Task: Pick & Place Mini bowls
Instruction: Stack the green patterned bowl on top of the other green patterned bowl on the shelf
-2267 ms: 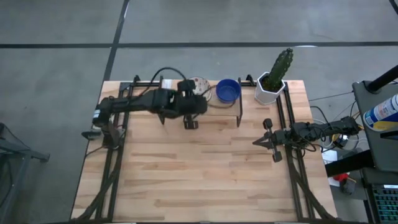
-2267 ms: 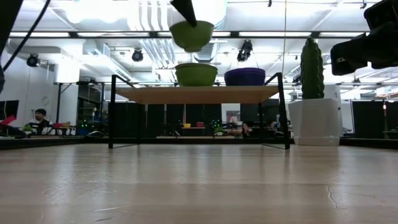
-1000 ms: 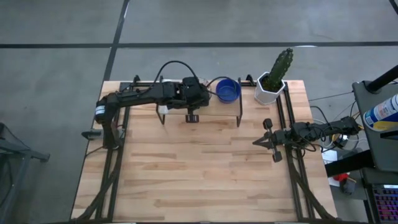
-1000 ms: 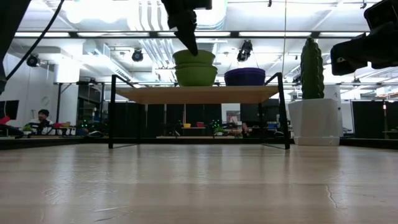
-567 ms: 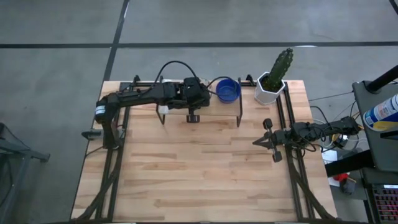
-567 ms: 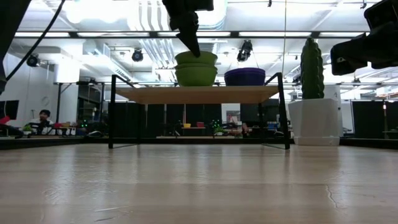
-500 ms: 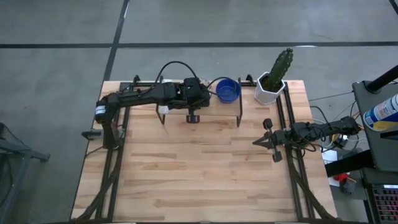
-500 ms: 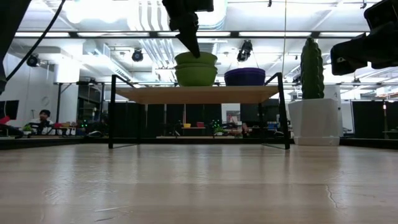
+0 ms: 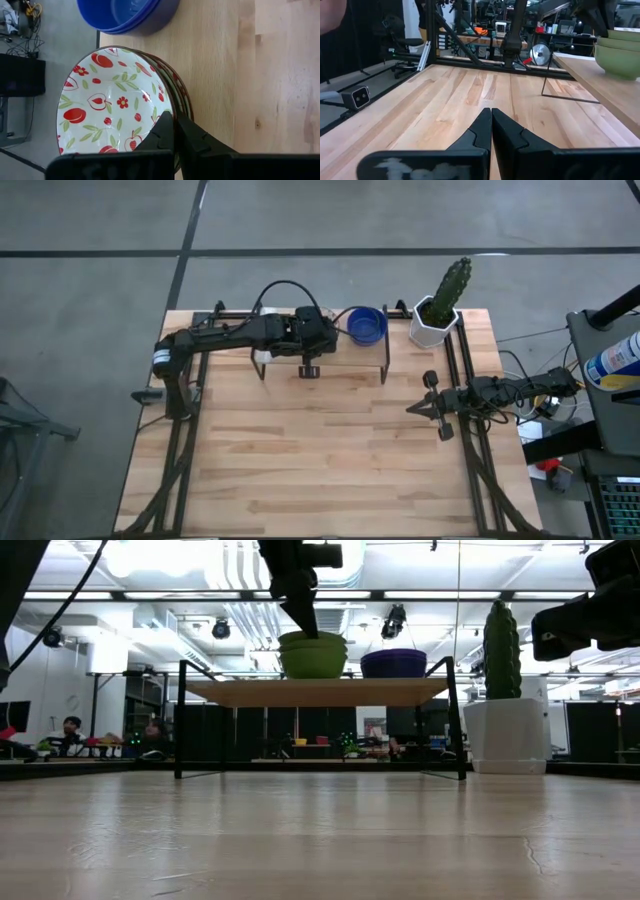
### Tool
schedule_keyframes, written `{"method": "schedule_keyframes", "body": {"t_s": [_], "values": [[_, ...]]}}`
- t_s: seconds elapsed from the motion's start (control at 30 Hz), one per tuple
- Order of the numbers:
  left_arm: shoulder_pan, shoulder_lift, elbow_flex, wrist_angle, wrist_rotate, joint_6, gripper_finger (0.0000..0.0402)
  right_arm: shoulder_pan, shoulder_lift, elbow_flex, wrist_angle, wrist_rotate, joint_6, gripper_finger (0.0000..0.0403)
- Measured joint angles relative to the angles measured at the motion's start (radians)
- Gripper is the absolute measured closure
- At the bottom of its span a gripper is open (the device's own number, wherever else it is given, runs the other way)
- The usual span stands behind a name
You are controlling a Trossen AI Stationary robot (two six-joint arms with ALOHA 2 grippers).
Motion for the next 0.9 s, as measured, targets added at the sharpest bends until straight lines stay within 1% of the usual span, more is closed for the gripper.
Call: {"method": "schedule_keyframes", "body": {"t_s": [0.13, 0.57, 0.7, 0.9], "values": [[0.000, 0.000, 0.000, 0.002, 0.000, -0.004, 0.0392, 0.000, 0.000, 0.000, 0.000, 0.000, 0.012, 0.0394], [0.000, -0.001, 0.000, 0.018, -0.012, -0.011, 0.0341, 0.000, 0.000, 0.000, 0.000, 0.000, 0.003, 0.0394], [0.000, -0.003, 0.000, 0.017, -0.031, -0.007, 0.0336, 0.000, 0.000, 0.000, 0.000, 0.000, 0.004, 0.0394], [0.000, -0.007, 0.000, 0.012, -0.016, -0.012, 0.0335, 0.000, 0.000, 0.000, 0.000, 0.000, 0.001, 0.0394]]}}
